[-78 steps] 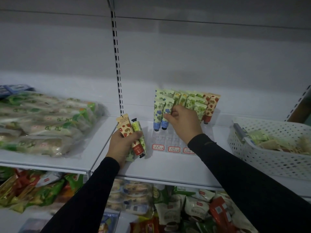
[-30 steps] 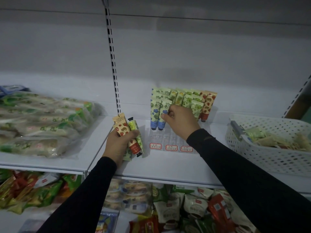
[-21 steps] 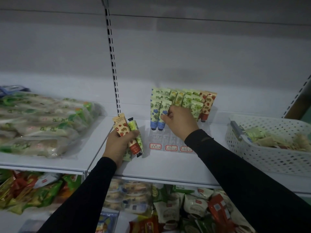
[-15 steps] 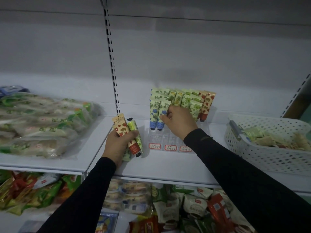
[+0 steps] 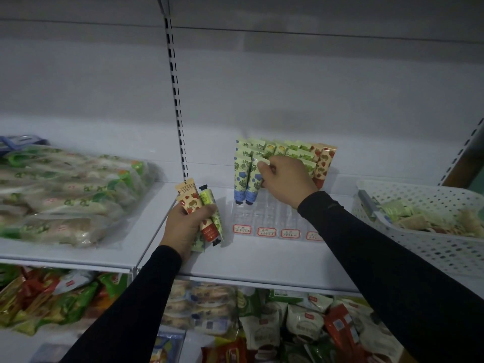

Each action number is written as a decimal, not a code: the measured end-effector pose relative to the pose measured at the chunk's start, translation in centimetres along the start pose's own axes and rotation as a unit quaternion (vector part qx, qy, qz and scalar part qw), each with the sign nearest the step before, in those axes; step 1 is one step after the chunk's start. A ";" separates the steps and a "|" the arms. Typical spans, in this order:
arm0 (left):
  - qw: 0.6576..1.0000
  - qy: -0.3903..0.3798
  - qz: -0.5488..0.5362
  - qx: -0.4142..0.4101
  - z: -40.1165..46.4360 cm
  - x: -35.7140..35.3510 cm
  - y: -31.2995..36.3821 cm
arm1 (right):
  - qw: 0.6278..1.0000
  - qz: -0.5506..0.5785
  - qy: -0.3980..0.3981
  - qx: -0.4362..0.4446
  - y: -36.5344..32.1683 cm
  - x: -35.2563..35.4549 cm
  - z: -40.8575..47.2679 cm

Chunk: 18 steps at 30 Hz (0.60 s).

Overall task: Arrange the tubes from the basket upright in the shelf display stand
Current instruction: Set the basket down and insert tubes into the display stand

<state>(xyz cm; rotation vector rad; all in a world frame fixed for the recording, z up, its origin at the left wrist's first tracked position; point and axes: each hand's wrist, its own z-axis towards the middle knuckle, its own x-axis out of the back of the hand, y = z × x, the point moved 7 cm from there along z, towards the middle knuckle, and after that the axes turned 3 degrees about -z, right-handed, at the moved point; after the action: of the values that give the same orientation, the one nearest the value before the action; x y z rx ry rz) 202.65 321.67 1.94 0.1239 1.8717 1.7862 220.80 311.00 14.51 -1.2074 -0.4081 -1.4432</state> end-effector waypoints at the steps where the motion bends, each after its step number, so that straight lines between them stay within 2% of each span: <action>1: 1.000 -0.001 -0.002 0.001 0.0 0.0 0.0 | 1.000 -0.013 -0.002 0.006 -0.2 0.0 0.1; 18: 1.000 -0.004 -0.009 0.005 -0.2 -0.2 0.0 | 0.998 -0.039 0.022 0.040 -1.5 0.4 1.3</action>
<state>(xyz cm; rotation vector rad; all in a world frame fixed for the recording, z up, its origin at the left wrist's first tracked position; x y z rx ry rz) 202.76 321.45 2.03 0.1176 1.8706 1.7635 220.15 312.27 15.97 -1.1054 -0.4819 -1.5031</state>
